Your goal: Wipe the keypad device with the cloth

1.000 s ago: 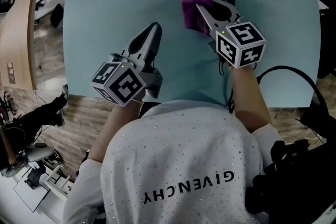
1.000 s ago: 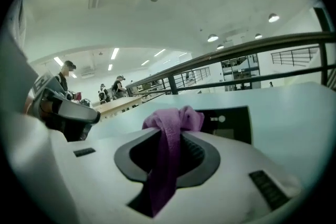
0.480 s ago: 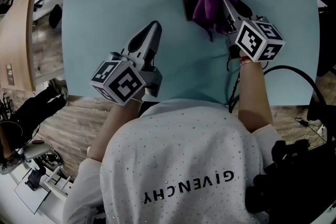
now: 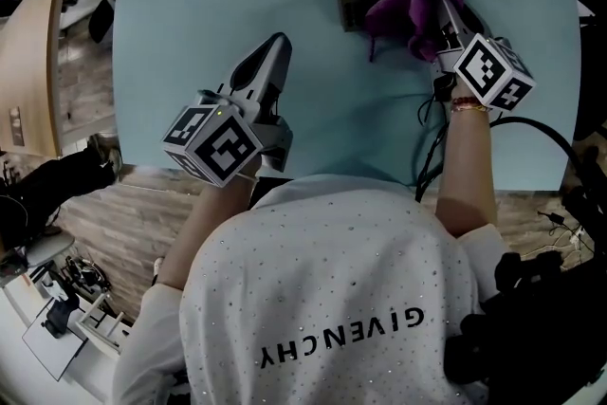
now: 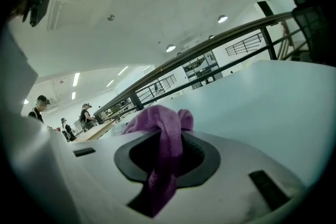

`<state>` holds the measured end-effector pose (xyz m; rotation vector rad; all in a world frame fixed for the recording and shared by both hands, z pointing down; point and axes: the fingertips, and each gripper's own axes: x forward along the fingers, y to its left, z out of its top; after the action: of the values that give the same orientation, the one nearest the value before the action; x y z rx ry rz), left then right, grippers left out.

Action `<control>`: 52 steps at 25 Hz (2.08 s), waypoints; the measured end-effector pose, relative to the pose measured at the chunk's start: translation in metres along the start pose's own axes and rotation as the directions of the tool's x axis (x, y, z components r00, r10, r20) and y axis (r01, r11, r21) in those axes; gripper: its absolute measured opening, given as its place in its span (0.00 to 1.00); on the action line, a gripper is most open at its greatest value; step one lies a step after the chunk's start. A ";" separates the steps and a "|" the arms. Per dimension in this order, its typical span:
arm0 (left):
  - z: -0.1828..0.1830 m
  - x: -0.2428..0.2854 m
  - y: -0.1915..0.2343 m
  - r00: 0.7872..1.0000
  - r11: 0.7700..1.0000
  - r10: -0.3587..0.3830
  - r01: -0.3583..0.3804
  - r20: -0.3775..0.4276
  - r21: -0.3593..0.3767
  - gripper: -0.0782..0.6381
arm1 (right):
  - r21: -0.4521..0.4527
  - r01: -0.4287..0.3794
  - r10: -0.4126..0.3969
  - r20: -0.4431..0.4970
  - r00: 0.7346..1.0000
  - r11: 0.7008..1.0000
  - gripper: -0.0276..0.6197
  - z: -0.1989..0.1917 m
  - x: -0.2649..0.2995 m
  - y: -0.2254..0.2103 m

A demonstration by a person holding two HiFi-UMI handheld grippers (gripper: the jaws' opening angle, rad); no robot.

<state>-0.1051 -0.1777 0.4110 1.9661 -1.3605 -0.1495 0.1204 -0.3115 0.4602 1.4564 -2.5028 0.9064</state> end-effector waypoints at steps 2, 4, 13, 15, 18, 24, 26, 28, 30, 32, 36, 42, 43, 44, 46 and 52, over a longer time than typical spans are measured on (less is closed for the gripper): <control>0.001 -0.002 0.001 1.000 1.000 0.002 -0.002 0.004 0.000 0.11 | 0.026 0.031 -0.031 0.011 0.999 0.999 0.15 0.001 -0.004 -0.009; 0.001 -0.004 0.000 1.000 1.000 0.003 -0.003 0.007 0.001 0.11 | 0.005 0.085 -0.085 0.020 0.996 0.996 0.15 0.004 -0.009 -0.017; -0.002 -0.010 -0.002 1.000 1.000 0.000 0.000 0.012 0.006 0.11 | -0.138 0.015 0.007 0.157 0.988 0.990 0.15 0.024 -0.018 0.027; -0.001 -0.012 -0.003 1.000 1.000 -0.001 0.001 0.012 0.006 0.11 | -0.193 -0.019 0.045 0.135 0.990 0.981 0.15 0.018 -0.013 0.046; 0.000 -0.014 -0.005 1.000 1.000 0.000 0.000 0.016 0.004 0.11 | -0.248 -0.082 0.100 0.060 0.993 0.965 0.15 0.001 -0.003 0.075; 0.000 -0.023 0.001 1.000 1.000 0.012 -0.012 0.023 -0.006 0.11 | -0.263 -0.215 0.203 -0.074 0.976 0.940 0.15 -0.037 0.019 0.132; 0.002 -0.024 0.002 0.999 1.000 0.017 -0.017 0.027 -0.006 0.11 | -0.274 -0.248 0.230 -0.098 0.968 0.929 0.15 -0.043 0.024 0.145; 0.003 -0.028 0.003 0.999 1.000 0.023 -0.023 0.036 -0.007 0.11 | -0.283 -0.266 0.242 -0.117 0.963 0.921 0.15 -0.049 0.027 0.153; 0.003 -0.033 0.006 0.999 0.999 0.032 -0.031 0.042 -0.009 0.11 | -0.286 -0.265 0.236 -0.130 0.963 0.921 0.15 -0.054 0.029 0.153; 0.003 -0.038 0.010 0.998 0.999 0.040 -0.040 0.046 -0.012 0.11 | -0.276 -0.255 0.225 -0.135 0.965 0.927 0.15 -0.056 0.031 0.149; 0.004 -0.042 0.016 0.997 0.999 0.048 -0.046 0.052 -0.027 0.11 | -0.254 -0.233 0.205 -0.133 0.970 0.939 0.15 -0.055 0.033 0.140; 0.004 -0.040 0.012 0.998 0.999 0.039 -0.037 0.048 -0.029 0.11 | -0.222 -0.169 0.148 -0.108 0.983 0.960 0.15 -0.049 0.026 0.114; 0.004 -0.039 0.013 0.998 0.999 0.036 -0.035 0.046 -0.029 0.11 | -0.215 -0.159 0.139 -0.103 0.985 0.964 0.15 -0.047 0.026 0.110; 0.004 -0.039 0.013 0.999 0.999 0.033 -0.032 0.043 -0.028 0.11 | -0.209 -0.149 0.131 -0.099 0.986 0.967 0.15 -0.046 0.025 0.107; 0.003 -0.038 0.012 0.999 0.999 0.029 -0.028 0.038 -0.025 0.11 | -0.193 -0.132 0.117 -0.091 0.989 0.972 0.15 -0.043 0.024 0.100; 0.004 -0.035 0.011 0.999 1.000 0.021 -0.021 0.036 -0.021 0.11 | -0.112 -0.085 0.079 -0.058 0.995 0.990 0.15 -0.036 0.017 0.076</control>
<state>-0.1304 -0.1521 0.4042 1.9402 -1.3970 -0.1893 0.0419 -0.2768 0.4628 1.2864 -2.5463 0.7887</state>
